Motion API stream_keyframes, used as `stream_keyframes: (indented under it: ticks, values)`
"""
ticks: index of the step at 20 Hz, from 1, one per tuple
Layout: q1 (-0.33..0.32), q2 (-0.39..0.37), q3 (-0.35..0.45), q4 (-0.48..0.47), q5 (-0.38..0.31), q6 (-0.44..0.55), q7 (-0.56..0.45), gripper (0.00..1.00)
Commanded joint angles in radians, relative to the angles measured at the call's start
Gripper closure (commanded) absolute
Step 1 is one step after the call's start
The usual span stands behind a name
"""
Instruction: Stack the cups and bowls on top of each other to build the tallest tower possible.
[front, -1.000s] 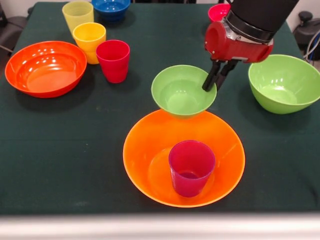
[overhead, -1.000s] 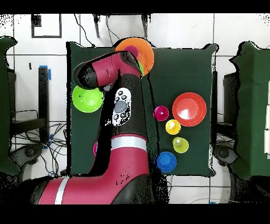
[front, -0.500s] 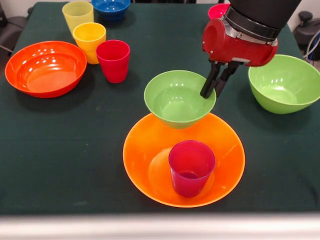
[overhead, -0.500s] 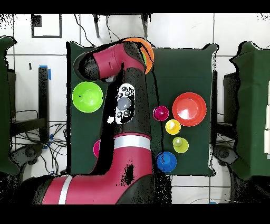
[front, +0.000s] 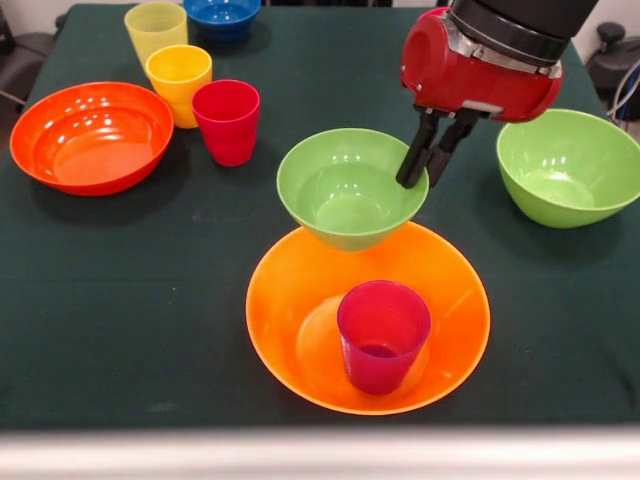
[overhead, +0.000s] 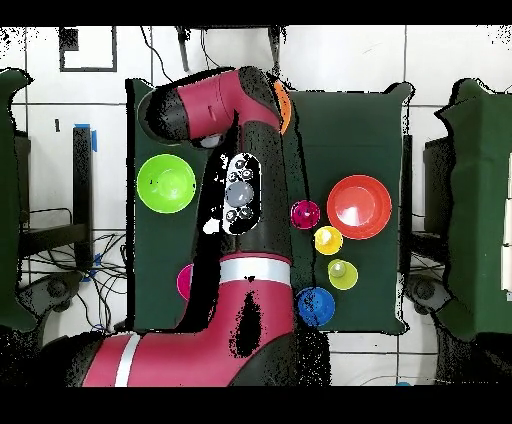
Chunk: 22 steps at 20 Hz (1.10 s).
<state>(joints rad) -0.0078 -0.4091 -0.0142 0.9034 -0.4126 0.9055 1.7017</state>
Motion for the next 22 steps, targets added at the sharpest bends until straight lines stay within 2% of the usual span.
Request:
stream_keyframes:
  ticks: [1,4,13,19,22]
  values:
    - [-0.033,0.01,0.091,-0.038,0.012,0.128,-0.145,1.0]
    - [-0.035,0.016,0.094,-0.059,0.013,0.144,-0.143,1.0]
    - [-0.035,0.118,0.12,-0.205,0.009,0.167,-0.138,1.0]
    - [-0.018,0.173,0.122,-0.304,0.01,0.224,-0.135,1.0]
    - [-0.011,0.182,0.118,-0.311,0.015,0.226,-0.119,1.0]
